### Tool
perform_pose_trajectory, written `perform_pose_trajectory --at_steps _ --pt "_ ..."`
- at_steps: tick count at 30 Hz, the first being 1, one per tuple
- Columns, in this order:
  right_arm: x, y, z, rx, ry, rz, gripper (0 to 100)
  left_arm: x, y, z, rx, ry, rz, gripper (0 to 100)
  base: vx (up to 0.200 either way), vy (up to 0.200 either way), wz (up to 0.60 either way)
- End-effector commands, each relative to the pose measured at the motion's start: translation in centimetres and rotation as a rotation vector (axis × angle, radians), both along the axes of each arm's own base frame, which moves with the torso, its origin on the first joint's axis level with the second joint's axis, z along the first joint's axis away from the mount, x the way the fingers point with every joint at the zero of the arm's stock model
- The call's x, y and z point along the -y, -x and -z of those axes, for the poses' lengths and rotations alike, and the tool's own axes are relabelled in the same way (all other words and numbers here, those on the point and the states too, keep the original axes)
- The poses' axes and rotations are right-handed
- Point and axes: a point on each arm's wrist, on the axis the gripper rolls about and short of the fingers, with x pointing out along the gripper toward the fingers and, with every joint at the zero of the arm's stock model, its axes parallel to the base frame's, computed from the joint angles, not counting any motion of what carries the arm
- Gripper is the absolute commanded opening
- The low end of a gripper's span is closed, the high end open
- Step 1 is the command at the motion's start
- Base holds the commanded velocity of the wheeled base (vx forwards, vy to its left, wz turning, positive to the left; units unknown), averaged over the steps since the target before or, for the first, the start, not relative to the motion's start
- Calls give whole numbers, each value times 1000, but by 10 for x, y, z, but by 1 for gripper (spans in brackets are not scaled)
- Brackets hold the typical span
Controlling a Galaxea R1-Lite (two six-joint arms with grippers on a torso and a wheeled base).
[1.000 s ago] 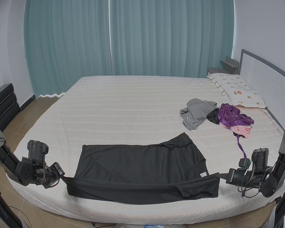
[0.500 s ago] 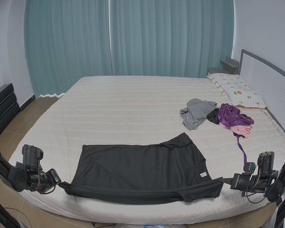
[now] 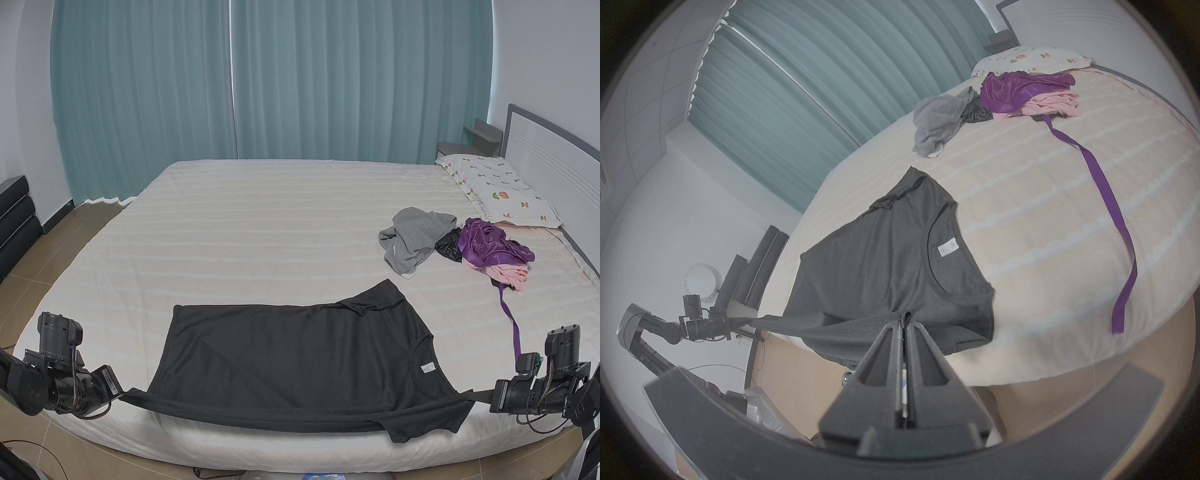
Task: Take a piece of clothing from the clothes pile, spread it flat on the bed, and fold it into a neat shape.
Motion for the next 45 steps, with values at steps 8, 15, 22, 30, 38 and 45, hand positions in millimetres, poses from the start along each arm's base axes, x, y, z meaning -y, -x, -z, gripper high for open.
perform_pose_trajectory --at_steps 8,15,22,30,38,45 --pt "2 19 -9 -18 13 -7 0 0 10 4 -23 -18 25 0 0 0 0" --pt "0 3 -6 -20 10 -9 0 -1 -15 2 3 -14 23 0 0 0 0" --pt "-1 -30 -8 10 4 2 0 -2 -45 0 30 -9 18 0 0 0 0" --pt "-5 -61 6 -11 10 0 0 -1 -69 16 -16 -10 23 0 0 0 0" --pt "-8 -94 14 -37 13 -1 0 0 -93 37 -62 -7 26 0 0 0 0" --pt "-8 -122 16 -63 15 8 0 1 -114 48 -66 -5 30 0 0 0 0"
